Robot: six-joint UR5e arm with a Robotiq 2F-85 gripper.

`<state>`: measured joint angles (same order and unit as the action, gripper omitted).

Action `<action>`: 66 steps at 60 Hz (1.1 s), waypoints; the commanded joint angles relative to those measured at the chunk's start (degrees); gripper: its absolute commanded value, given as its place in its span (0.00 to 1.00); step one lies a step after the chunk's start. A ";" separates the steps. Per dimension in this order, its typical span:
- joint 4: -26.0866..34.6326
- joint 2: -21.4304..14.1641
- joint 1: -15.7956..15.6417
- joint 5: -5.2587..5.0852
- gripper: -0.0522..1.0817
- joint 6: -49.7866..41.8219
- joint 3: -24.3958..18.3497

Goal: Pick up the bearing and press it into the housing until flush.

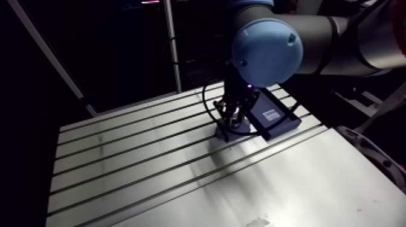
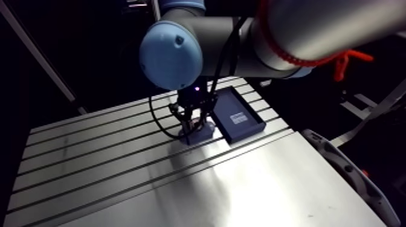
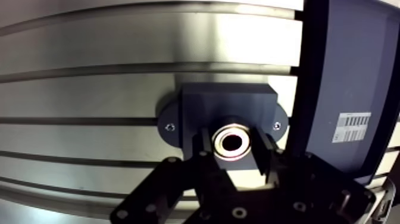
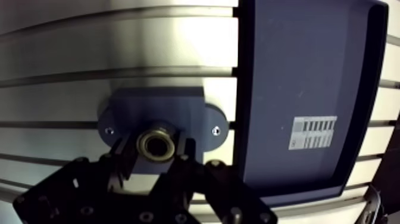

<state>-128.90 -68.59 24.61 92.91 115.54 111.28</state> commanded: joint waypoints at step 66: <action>-0.49 -0.09 0.02 0.12 0.06 0.09 0.66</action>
<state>-129.02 -68.50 24.70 93.04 115.58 112.06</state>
